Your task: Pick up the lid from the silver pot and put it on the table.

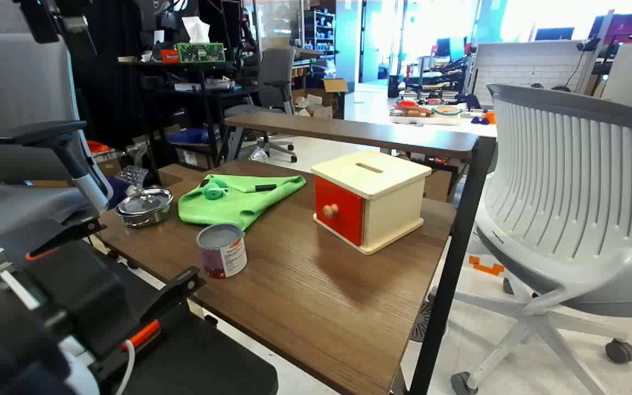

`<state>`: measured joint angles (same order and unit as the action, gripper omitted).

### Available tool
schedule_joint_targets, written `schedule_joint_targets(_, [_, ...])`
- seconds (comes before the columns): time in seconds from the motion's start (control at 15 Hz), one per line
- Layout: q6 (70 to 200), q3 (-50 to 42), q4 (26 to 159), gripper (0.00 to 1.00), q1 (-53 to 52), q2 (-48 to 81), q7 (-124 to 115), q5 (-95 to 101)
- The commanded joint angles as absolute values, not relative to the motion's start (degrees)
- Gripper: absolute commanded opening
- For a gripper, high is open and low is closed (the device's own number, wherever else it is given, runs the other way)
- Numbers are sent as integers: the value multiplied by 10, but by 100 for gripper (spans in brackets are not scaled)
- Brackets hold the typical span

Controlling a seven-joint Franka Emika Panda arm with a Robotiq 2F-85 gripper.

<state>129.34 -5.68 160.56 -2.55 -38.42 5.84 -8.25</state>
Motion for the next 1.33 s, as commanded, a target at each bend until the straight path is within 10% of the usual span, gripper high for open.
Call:
schedule_joint_targets(0.0, [1291, -53, 1604, 100, -22, -384, 61, -85])
schedule_joint_targets(1.27, [1489, 100, 1605, 100, -89, -144, -59, -49])
